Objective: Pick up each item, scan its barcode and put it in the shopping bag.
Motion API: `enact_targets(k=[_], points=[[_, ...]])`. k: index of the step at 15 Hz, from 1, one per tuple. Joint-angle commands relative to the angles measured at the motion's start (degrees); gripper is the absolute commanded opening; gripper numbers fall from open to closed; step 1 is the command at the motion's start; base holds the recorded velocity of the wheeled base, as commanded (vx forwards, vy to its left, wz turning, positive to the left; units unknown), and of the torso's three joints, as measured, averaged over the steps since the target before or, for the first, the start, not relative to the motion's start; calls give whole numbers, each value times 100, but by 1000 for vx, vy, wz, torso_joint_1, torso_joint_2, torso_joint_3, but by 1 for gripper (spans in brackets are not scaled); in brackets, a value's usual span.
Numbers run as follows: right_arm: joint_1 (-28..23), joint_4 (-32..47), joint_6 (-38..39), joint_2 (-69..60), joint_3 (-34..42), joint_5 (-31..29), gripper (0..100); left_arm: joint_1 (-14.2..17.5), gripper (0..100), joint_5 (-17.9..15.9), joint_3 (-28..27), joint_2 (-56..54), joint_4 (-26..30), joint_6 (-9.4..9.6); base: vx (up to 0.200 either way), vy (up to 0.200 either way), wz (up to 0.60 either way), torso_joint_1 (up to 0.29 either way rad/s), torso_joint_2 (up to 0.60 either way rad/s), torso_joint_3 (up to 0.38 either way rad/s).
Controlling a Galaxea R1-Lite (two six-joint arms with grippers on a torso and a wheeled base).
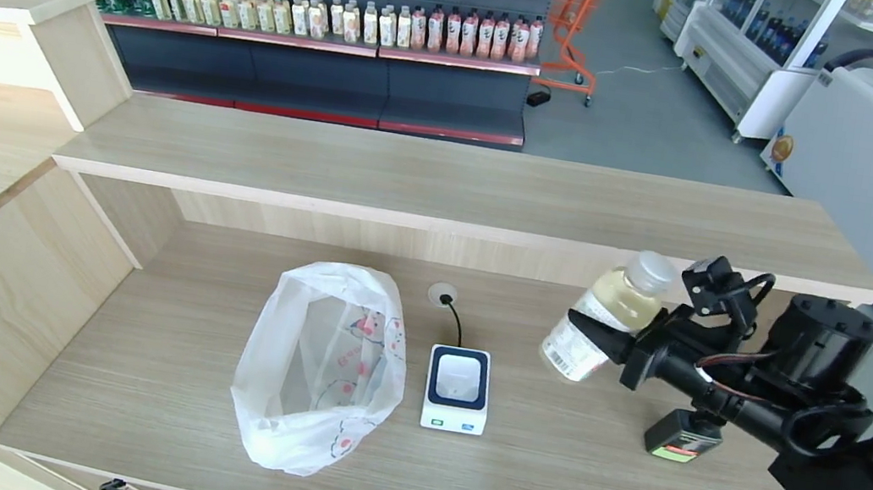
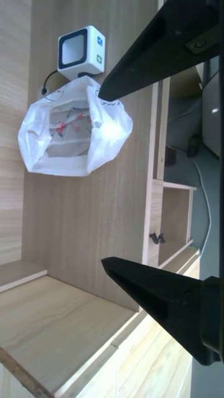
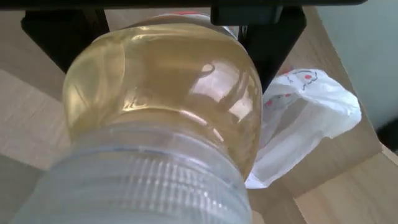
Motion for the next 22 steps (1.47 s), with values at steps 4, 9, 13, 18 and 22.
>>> enact_targets(k=[4,9,13,18,22], points=[[-28,271,1354,-1196,933,-861,0,0,100,0,0,6,0,-1,0,0,0,0,0,0],[-28,271,1372,-1372,1083,-869,0,0,100,0,0,6,0,-1,0,0,0,0,0,0],[-19,271,1372,-1390,1179,-869,0,0,100,0,0,6,0,8,0,0,0,0,0,0],[7,271,1372,-1346,1188,-869,0,0,100,0,0,-2,9,8,0,160,0,-1,3,4],[60,271,1381,-1363,1206,-869,0,0,100,0,0,-2,9,17,0,50,0,7,5,1]])
